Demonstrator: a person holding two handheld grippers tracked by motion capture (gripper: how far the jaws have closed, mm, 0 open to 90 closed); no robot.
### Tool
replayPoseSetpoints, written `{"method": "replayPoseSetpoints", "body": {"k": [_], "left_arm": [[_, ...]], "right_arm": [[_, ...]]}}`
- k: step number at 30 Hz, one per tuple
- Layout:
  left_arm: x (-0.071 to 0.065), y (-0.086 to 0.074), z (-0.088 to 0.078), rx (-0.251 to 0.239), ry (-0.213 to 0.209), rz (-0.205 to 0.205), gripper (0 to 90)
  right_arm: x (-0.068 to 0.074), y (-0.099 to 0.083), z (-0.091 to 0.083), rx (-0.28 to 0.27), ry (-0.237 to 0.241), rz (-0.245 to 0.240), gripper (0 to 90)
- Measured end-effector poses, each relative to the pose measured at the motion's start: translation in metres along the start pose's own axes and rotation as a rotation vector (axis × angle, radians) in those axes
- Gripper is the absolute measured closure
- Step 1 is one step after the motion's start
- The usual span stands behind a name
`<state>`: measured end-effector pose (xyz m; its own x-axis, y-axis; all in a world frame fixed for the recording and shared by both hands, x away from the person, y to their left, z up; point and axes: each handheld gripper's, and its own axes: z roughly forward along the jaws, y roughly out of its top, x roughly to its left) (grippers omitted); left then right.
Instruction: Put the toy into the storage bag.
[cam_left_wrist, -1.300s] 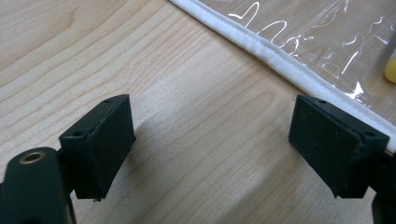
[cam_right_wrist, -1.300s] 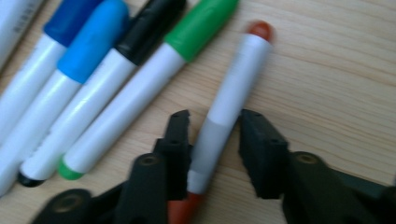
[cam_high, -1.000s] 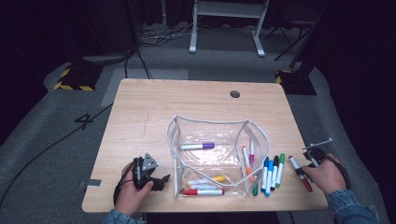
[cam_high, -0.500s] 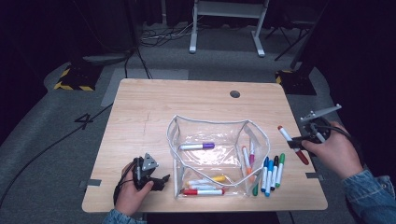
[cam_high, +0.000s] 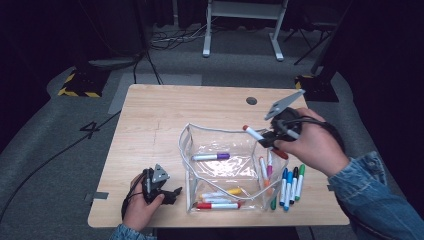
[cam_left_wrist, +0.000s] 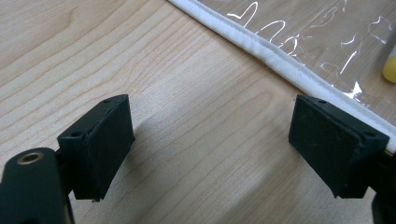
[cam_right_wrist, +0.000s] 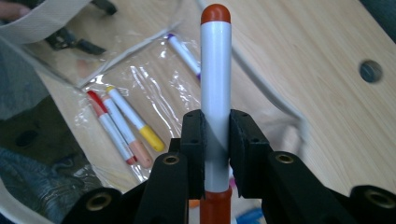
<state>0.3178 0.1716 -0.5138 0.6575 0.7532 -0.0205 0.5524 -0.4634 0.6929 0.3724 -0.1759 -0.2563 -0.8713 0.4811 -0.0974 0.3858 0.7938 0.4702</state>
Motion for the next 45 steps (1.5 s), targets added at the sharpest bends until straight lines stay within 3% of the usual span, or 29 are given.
{"method": "replayPoseSetpoints", "body": {"k": [8, 14, 22, 31, 34, 38, 45], "left_arm": [[0.000, 0.000, 0.000, 0.000, -0.001, 0.004, 14.1], [0.000, 0.000, 0.001, -0.004, 0.001, 0.003, 14.1], [0.000, 0.000, 0.001, -0.005, -0.003, -0.001, 14.1], [0.000, 0.000, 0.001, -0.001, -0.005, 0.000, 14.0], [0.000, 0.000, 0.001, -0.001, -0.005, 0.001, 14.1], [0.000, 0.000, 0.001, 0.000, -0.005, 0.001, 14.1], [0.000, 0.000, 0.001, -0.001, -0.005, -0.001, 14.0]], "right_arm": [[0.036, 0.029, 0.055, 0.096, 0.123, -0.154, 77.0], [0.054, 0.032, 0.096, 0.188, 0.198, -0.224, 77.0], [0.064, 0.025, 0.140, 0.285, 0.263, -0.274, 77.0], [0.068, 0.018, 0.168, 0.377, 0.334, -0.345, 75.9], [0.067, 0.019, 0.169, 0.332, 0.307, -0.366, 64.7], [0.063, 0.021, 0.160, 0.288, 0.270, -0.347, 54.7], [0.049, 0.028, 0.115, 0.139, 0.185, -0.290, 53.0]]}}
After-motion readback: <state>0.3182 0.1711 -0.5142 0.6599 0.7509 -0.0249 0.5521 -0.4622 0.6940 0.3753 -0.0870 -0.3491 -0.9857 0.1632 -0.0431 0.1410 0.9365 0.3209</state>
